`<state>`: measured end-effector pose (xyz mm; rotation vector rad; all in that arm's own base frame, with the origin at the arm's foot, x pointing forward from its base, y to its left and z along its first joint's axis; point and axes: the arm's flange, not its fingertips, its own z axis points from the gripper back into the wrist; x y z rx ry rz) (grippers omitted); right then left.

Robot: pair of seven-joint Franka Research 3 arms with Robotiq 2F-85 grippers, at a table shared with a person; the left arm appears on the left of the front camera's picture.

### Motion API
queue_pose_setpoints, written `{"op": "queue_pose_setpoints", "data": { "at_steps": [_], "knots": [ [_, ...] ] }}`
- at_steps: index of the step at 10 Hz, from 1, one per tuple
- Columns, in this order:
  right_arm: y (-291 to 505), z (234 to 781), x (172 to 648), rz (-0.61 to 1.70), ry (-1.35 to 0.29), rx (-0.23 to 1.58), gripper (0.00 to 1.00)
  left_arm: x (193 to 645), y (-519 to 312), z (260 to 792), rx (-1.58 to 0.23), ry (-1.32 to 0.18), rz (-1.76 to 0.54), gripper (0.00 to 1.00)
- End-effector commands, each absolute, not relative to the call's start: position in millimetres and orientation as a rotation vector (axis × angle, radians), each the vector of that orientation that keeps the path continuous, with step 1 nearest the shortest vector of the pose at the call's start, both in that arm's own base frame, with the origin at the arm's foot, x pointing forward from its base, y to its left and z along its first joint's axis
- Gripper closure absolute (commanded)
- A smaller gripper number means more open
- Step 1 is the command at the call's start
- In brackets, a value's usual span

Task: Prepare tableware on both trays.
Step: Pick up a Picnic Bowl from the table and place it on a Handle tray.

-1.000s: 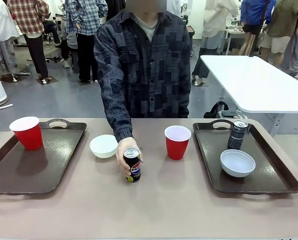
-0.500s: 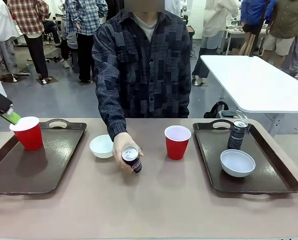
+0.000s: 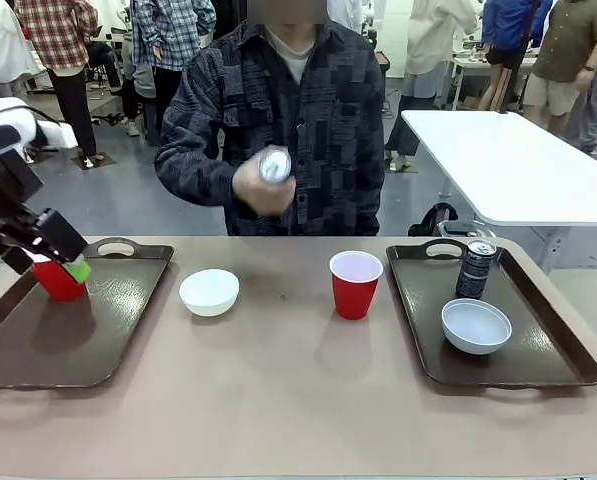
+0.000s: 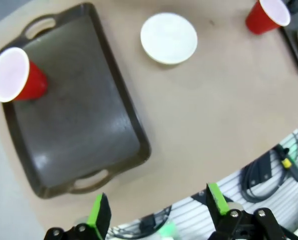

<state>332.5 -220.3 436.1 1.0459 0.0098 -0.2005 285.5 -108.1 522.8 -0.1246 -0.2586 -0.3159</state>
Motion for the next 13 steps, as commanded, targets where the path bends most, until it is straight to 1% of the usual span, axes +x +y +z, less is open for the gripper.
{"op": "queue_pose_setpoints", "data": {
  "at_steps": [1,4,5,6,10,11,13],
  "knots": [
    [-239.0,439.9,346.9,-0.308,-0.019,1.084,0.0,276.8,-116.5,491.6,-0.09,-0.237,-0.318,0.0],
    [-261.3,439.4,353.2,-0.384,-0.034,1.07,0.0,287.2,-136.9,477.7,-0.137,-0.212,-0.354,0.0],
    [-262.3,439.5,353.0,-0.328,-0.013,1.049,0.0,291.7,-145.7,472.0,-0.168,-0.214,-0.353,0.0],
    [-258.0,438.3,346.1,-0.345,-0.025,1.065,0.0,296.1,-153.9,466.7,-0.183,-0.211,-0.369,0.0],
    [-258.0,438.3,346.1,-0.345,-0.025,1.065,0.0,326.0,-168.7,454.8,-0.17,-0.249,-0.415,0.0],
    [-258.0,438.3,346.1,-0.345,-0.025,1.065,0.0,334.3,-168.9,450.7,-0.157,-0.285,-0.436,0.0],
    [-258.0,438.3,346.1,-0.345,-0.025,1.065,0.0,337.8,-162.8,449.0,-0.154,-0.282,-0.435,0.0]
  ]
}}
